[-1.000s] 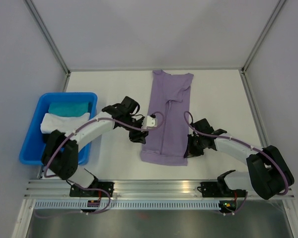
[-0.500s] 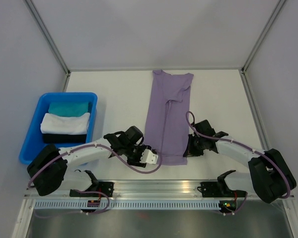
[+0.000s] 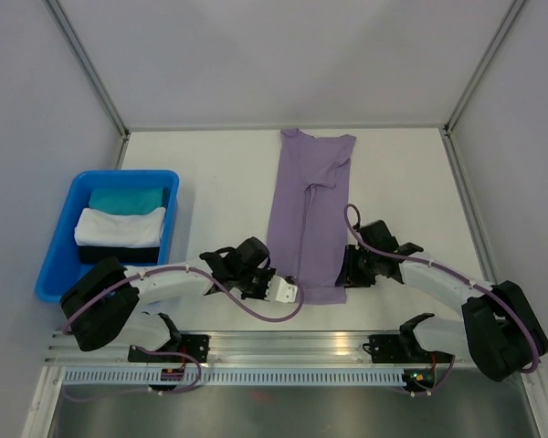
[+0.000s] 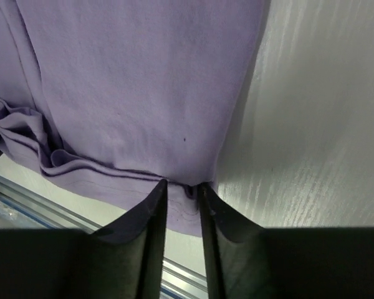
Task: Roll the t-shirts
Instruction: Roll the tshirt
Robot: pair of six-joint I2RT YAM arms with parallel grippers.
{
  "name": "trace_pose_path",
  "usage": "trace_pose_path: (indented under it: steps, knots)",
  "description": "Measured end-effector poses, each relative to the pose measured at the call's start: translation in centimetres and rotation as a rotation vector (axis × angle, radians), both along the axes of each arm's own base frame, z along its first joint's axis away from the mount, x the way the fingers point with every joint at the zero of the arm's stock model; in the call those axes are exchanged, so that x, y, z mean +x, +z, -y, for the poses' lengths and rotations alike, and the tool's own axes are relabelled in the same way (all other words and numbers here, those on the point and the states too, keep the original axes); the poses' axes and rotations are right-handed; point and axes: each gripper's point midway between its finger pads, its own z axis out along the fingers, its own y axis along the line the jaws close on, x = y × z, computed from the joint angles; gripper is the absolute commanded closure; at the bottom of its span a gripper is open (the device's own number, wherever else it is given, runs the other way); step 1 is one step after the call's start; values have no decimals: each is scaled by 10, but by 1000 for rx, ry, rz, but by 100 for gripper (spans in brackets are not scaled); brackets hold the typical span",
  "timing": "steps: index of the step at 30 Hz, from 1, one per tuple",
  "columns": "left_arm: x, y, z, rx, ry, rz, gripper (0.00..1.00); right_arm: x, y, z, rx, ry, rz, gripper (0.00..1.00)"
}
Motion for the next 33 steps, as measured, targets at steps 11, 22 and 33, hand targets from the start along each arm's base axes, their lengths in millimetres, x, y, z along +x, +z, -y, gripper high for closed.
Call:
trace_pose_path:
  steps: [11,22,33]
  knots:
    - [-8,13,-5,-22,35,-101,98,60,122,-17,79,121,469,49]
    - [4,34,-2,-71,109,-363,98,9,116,-51,-63,1001,924,48]
    - [-6,25,-9,-33,123,-444,98,-59,22,-35,-213,1474,814,49]
